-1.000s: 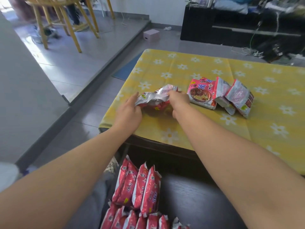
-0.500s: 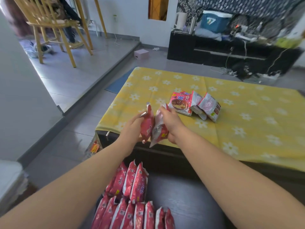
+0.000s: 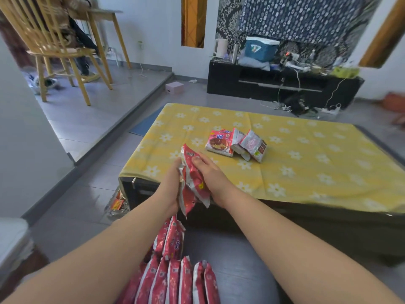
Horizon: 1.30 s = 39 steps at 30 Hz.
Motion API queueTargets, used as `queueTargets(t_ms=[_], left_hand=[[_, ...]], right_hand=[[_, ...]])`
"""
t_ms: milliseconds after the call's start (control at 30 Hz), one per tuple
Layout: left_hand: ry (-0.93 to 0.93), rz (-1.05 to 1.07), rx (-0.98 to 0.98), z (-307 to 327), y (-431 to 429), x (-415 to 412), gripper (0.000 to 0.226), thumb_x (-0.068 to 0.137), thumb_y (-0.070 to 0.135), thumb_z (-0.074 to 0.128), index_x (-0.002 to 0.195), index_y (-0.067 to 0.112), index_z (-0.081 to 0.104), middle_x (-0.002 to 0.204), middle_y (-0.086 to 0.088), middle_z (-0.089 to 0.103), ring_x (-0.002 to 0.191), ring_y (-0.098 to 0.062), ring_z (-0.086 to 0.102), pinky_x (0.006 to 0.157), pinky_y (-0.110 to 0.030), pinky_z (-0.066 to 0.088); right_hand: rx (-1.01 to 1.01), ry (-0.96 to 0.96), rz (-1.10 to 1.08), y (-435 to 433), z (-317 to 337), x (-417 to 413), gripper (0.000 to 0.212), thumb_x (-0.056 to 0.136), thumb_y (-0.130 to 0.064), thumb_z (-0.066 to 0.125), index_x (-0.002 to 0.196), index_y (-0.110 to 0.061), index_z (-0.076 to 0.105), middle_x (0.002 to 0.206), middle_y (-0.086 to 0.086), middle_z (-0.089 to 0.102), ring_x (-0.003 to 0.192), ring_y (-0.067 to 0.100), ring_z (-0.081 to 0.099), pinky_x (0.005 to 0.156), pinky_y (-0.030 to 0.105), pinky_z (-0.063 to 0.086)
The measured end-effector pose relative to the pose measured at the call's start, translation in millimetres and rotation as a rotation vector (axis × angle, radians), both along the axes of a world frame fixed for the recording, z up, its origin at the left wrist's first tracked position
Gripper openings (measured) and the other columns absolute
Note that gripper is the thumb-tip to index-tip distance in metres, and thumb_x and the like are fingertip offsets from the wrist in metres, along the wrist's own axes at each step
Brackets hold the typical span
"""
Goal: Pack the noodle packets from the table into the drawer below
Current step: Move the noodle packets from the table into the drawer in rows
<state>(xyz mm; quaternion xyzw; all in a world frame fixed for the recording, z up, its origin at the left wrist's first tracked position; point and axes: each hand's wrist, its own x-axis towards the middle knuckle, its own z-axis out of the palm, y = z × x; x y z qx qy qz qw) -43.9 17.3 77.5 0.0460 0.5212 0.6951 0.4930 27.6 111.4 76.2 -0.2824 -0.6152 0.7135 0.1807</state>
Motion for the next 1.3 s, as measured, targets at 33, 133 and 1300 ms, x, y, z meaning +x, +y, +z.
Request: queueTargets(t_ms=[33,133,1300], left_hand=[[-0.039,0.016,0.037,1.3,-0.8,5.7,0.056,0.099,0.059,0.048,0.105,0.015,0.082,0.105,-0.014,0.080,0.090,-0.029,0.079,0.071,-0.039,0.062],[-0.134,0.074,0.099,3.3,-2.8,22.6,0.064,0.099,0.064,0.044,0.099,0.015,0.086,0.110,-0.015,0.080,0.091,-0.030,0.080,0.075,-0.040,0.061],[-0.049,0.165,0.095,-12.1,-16.7,18.7,0.031,0.092,0.006,0.039,0.118,0.001,0.056,0.113,-0.019,0.066,0.097,-0.033,0.066,0.103,-0.048,0.053]], right_hand=[[0.006,-0.014,0.003,-3.4,-1.8,1.4,0.052,0.106,-0.043,0.055,0.155,-0.030,0.045,0.145,0.009,0.062,0.128,0.029,0.065,0.114,0.051,0.048],[-0.009,-0.004,-0.004,-13.1,-8.8,8.3,0.059,0.106,-0.053,0.044,0.160,-0.033,0.032,0.149,0.006,0.057,0.130,0.025,0.061,0.112,0.046,0.048],[-0.413,0.042,-0.303,14.3,-22.8,66.0,0.059,0.100,0.003,0.049,0.154,-0.021,0.037,0.129,0.017,0.065,0.107,0.038,0.072,0.095,0.055,0.059]])
